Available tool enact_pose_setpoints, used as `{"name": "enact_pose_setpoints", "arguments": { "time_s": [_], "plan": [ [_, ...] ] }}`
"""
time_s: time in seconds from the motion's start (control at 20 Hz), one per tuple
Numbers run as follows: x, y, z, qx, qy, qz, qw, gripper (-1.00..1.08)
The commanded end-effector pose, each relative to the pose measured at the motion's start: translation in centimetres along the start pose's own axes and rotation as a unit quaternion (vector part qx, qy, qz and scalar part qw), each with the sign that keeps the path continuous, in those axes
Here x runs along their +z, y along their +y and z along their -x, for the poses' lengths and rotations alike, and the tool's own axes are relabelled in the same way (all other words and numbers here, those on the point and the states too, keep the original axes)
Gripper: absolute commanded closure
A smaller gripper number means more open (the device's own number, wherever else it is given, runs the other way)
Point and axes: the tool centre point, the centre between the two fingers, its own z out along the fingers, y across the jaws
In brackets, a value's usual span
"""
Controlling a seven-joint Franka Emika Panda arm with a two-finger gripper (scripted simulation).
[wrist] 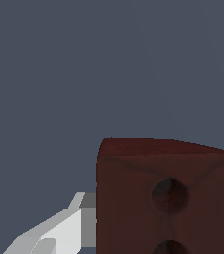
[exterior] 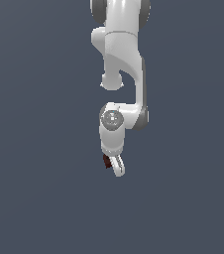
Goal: Pick up the object and move it to a goal position.
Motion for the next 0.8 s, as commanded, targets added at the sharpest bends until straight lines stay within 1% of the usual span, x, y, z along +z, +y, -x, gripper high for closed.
{"name": "enact_pose_setpoints", "arguments": {
  "time_s": [0.0, 0.35, 0.75],
  "plan": [
    [-0.7, -0.2, -0.1, 0.000, 0.000, -0.001, 1.0000, 1.08],
    [-4.8, -0.9, -0.7, 0.000, 0.001, -0.001, 1.0000, 1.08],
    [-12.5, -2.2, -1.9, 0.001, 0.001, -0.001, 1.0000, 1.08]
  ]
}}
